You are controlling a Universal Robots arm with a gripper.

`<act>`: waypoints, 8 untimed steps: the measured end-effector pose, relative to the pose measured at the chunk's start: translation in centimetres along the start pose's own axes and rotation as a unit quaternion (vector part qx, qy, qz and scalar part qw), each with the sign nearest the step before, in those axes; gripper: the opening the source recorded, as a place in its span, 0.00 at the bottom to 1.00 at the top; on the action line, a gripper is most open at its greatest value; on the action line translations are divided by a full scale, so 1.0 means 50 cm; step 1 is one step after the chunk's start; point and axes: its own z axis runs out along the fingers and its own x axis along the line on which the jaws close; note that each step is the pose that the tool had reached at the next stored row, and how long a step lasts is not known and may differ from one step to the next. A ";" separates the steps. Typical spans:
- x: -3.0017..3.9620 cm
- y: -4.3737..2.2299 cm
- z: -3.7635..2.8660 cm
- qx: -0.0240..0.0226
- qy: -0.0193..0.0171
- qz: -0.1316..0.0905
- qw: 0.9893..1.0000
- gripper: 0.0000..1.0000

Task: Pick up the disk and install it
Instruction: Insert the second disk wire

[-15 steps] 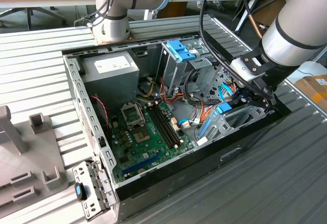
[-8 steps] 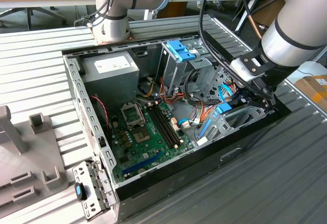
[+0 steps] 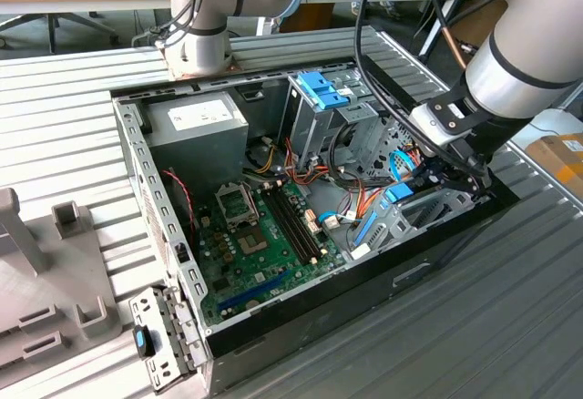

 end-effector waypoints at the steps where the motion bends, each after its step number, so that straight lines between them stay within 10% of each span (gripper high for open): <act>1: 0.000 0.000 0.000 0.000 0.000 0.000 1.000 0.16; 8: 0.000 0.000 0.002 0.000 -0.001 0.000 1.000 0.24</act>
